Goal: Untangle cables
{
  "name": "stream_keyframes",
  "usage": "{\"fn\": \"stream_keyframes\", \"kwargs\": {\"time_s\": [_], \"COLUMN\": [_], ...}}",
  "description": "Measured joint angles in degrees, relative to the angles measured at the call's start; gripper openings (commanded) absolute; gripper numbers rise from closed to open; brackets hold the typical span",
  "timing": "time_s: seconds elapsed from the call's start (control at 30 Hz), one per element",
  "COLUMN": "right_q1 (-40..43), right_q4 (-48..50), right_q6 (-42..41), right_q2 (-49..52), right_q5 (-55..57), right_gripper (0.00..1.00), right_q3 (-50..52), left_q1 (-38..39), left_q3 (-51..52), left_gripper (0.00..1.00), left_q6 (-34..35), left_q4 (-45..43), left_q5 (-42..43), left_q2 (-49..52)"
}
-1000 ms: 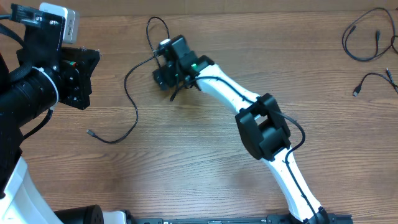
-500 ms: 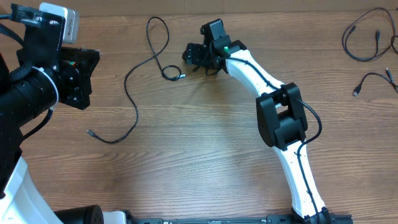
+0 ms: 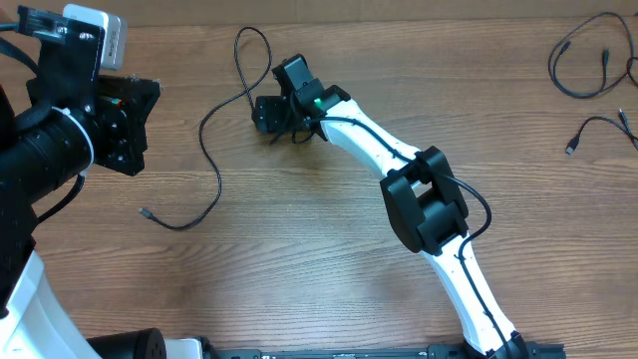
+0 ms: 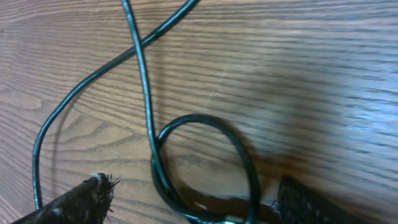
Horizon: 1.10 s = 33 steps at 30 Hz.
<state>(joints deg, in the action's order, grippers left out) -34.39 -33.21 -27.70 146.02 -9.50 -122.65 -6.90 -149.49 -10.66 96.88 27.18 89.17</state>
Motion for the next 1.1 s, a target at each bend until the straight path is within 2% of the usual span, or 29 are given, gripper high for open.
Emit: {"fn": "stream_keyframes", "kwargs": {"time_s": [0.33,0.37,0.4,0.43,0.47,0.5,0.57,0.63,1.1], "right_q1": [1.36,1.36,1.33,1.33,1.33,1.36,1.38,1.60,1.73], "right_q4": [-2.01,-2.01,-2.01,-1.99,-1.92,-1.84,-1.49,-0.68,0.68], "right_q6": [-0.11,-0.15,-0.13,-0.13,-0.09,0.00,0.02,-0.17,-0.52], "right_q2": [0.68,0.76,0.85,0.96,1.16,1.29,1.90,2.05,1.95], "right_q5": [0.15,0.15,0.17,0.37,0.61,0.70,1.16,0.98,1.55], "right_gripper": [0.84,0.81,0.75,0.57,0.34,0.28,0.27,0.19,0.13], "right_q3": [-1.27,-1.40,-1.49,-1.51,-1.53,-1.53,-1.38,-0.90,0.50], "left_q1": [0.00,0.00,0.00,0.00,0.00,0.00,0.00,0.00,0.00], "left_q3": [0.00,0.00,0.00,0.00,0.00,0.00,0.00,0.00,0.00], "left_gripper": [0.04,0.04,0.04,0.04,0.04,0.04,0.04,0.04,0.04], "left_q6": [0.00,0.00,0.00,0.00,0.00,0.00,0.00,0.00,0.00], "left_q4": [0.00,0.00,0.00,0.00,0.00,0.00,0.00,0.00,0.00], "left_q5": [0.00,0.00,0.00,0.00,-0.02,0.00,0.00,0.00,0.00], "left_q2": [0.00,0.00,0.00,0.00,0.00,0.00,0.00,0.00,0.00]}}
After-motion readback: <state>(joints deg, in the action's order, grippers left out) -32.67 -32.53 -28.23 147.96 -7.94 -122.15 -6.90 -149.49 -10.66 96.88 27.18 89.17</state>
